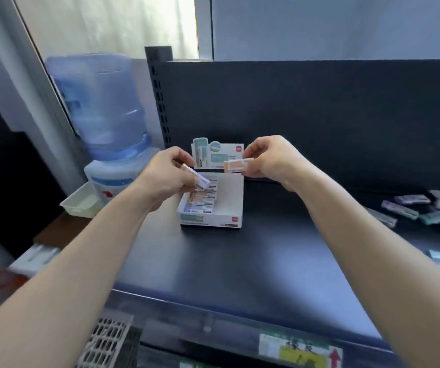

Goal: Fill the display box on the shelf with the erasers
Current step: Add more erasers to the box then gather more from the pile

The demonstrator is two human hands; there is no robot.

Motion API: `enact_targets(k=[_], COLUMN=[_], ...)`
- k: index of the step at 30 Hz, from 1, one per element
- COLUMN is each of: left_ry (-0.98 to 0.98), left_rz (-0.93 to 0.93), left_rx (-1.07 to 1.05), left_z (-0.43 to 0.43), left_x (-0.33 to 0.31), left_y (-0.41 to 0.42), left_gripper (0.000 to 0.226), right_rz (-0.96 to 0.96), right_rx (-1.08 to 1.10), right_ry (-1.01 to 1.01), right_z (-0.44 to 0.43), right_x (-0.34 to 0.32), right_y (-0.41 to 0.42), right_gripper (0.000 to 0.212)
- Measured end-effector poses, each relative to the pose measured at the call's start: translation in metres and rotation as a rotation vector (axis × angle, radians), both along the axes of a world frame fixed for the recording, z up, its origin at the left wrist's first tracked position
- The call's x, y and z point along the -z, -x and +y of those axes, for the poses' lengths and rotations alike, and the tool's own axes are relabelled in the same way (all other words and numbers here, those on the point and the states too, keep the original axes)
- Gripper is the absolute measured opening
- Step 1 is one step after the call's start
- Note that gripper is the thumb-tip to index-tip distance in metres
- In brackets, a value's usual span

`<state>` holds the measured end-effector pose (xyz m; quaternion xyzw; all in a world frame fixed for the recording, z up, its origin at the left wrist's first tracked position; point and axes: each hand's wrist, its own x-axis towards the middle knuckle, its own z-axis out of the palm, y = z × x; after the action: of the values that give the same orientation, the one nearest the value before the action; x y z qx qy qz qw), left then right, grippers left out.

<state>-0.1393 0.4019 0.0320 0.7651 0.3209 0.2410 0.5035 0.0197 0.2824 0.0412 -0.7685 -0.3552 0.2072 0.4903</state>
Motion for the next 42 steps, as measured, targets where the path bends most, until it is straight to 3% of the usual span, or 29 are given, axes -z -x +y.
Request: enact_targets(k=[7,16,24,27,33,42], left_ry=[-0.062,-0.14,-0.326,-0.378,-0.415,-0.554], left_rz=[0.129,0.088,0.222,0.277,0.282,0.374], left_rx=[0.097,0.149,0.125,0.088,0.031,0.049], left_z=[0.044,0.053,0.052,0.052,0.049,0.042], left_x=[0.015,0.037,0.043,0.044,0.044,0.046], left_y=[0.016,-0.005,-0.007,-0.006,-0.006,-0.012], left_gripper=[0.02,0.027,0.031,0.029,0.03,0.034], right_rz=[0.048,0.112,-0.122,-0.191,-0.211,-0.118], right_rx=[0.089,0.071,-0.04,-0.025,-0.033,-0.019], right_ry=[0.145,0.242,0.431,0.449,0.463,0.396], right_z=[0.053,0.068,0.071,0.075,0.08,0.073], right_x=[0.02,0.033,0.034,0.035,0.037,0.029], right_y=[0.024,0.021,0.017,0.018,0.014,0.007], right_gripper=[0.024,0.022,0.017,0.029,0.025,0.027])
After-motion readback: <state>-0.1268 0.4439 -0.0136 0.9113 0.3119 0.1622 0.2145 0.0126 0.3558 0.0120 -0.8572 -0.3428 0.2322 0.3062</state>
